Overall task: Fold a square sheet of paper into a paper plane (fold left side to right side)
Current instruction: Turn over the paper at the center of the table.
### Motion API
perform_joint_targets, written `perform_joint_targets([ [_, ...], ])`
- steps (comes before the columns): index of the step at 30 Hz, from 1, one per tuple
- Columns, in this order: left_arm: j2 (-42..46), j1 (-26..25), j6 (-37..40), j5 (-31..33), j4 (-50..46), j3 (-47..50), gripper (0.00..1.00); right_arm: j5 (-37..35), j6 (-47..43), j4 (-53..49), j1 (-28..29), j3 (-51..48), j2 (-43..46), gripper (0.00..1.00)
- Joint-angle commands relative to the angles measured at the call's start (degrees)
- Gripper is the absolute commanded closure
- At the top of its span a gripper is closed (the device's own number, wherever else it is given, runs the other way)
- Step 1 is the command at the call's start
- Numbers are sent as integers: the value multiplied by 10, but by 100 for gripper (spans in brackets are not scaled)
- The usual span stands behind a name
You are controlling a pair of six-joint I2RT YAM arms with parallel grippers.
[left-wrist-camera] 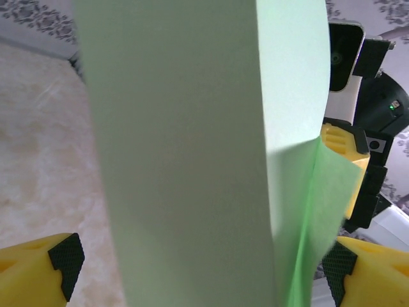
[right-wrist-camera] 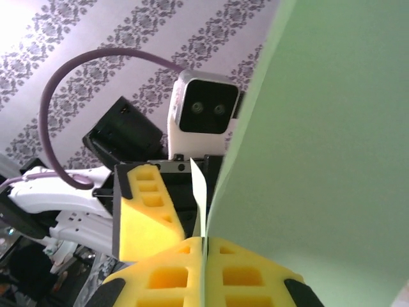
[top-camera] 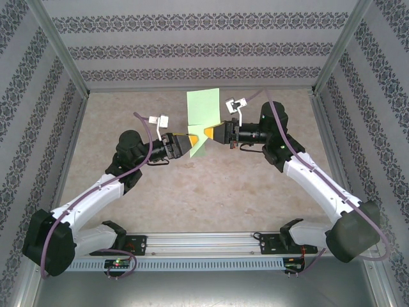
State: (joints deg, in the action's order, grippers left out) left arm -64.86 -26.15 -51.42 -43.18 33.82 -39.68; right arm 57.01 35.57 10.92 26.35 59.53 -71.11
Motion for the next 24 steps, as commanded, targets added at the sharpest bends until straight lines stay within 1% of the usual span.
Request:
perform_joint_targets([
  [1, 11, -8, -15, -29, 78, -15, 8, 24, -18, -7, 11, 24, 5, 99],
  [3, 15, -12, -22, -32, 99, -15, 14, 28, -14, -4, 13, 25, 6, 99],
  [7, 24, -20, -24, -32, 116, -17, 31, 33, 3, 17, 13, 18, 7, 98],
  [15, 26, -37, -14, -28, 106, -22, 60, 28, 23, 35, 9, 2, 9, 96],
  [20, 25, -42, -7, -22, 97, -22, 72, 29, 28, 38, 7, -2, 8, 95],
  [24, 25, -43, -3, -17, 87, -22, 81, 26, 23, 30, 2, -7, 14, 91],
])
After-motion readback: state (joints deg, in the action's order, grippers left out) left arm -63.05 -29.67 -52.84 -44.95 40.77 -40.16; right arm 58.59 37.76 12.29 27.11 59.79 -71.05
